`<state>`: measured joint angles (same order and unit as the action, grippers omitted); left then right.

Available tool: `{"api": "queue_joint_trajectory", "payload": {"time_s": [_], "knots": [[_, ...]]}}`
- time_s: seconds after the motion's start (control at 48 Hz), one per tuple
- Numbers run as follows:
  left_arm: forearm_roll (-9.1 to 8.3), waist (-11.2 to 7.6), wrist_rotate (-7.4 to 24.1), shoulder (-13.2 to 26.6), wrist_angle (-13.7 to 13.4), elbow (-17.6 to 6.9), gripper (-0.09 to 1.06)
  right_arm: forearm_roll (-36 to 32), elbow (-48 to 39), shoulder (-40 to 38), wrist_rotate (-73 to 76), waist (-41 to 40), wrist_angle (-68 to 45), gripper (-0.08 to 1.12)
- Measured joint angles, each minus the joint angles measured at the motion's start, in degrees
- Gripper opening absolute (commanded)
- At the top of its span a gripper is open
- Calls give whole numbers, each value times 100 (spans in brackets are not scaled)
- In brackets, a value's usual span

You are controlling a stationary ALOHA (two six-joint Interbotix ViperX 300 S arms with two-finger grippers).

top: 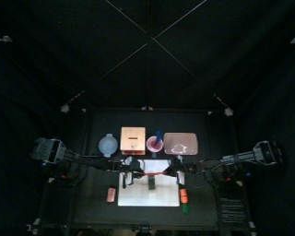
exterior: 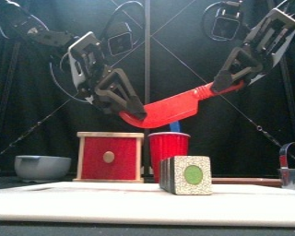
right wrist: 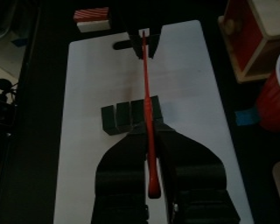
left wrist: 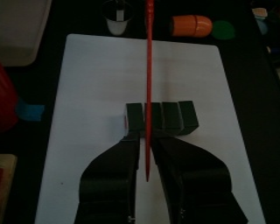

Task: Place sushi on board then cut the sushi with the knife then place the pieces on the plate
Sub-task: Cut the sushi into 4 pieces

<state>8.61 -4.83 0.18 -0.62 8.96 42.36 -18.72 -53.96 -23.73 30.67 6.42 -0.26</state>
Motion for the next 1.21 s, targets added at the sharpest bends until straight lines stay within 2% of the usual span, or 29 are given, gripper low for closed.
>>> {"api": "queue_joint_trajectory", "payload": {"time_s": [0.312, 0.583, 0.792, 1.208], "knots": [[0, -18, 9, 53, -9, 0, 49, 185, -44, 211, 26, 35, -18, 36], [0, -149, 9, 281, -35, -53, 49, 413, -35, 756, 18, 132, 79, 36], [0, -149, 0, 387, -132, -123, 49, 422, -9, 958, 26, 141, 211, 36], [0, -123, 0, 457, -132, -158, 49, 422, 9, 1037, 18, 105, 360, 36]]}}
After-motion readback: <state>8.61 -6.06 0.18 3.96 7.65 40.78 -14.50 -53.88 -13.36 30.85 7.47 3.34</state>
